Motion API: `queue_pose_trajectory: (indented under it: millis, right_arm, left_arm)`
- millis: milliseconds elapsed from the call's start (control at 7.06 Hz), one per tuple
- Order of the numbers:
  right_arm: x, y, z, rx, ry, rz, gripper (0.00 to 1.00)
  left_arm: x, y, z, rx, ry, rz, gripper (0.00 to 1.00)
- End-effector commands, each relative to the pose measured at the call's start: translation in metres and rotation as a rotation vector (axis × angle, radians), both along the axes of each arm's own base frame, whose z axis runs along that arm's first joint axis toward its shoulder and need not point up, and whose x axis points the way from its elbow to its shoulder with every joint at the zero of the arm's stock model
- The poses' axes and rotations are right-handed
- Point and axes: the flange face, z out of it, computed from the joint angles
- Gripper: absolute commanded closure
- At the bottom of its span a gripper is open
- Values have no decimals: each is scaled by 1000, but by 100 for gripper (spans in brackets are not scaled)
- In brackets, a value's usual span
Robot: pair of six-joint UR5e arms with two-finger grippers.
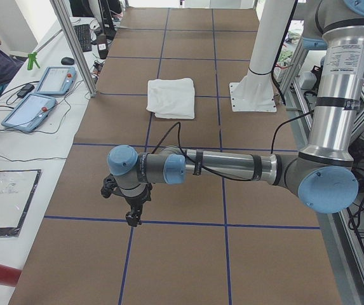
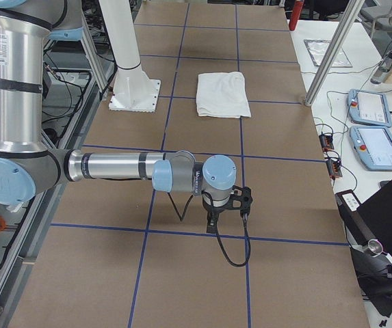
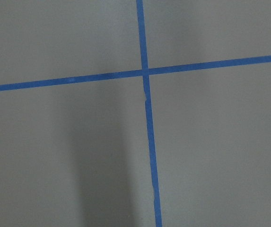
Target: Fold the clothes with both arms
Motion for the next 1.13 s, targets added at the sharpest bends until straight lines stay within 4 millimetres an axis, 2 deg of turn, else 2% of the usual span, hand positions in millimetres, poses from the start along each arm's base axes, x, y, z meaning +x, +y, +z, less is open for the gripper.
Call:
queue_pose_trajectory:
  millis: [0,991]
  right_arm:
    - [2,5,2,4,5,1,0]
    - [3,3,0,7,7,2,0]
  left_arm:
    - [-1,0,0,1,1,0,1]
    - [-3,0,0,-93,13,-107,1]
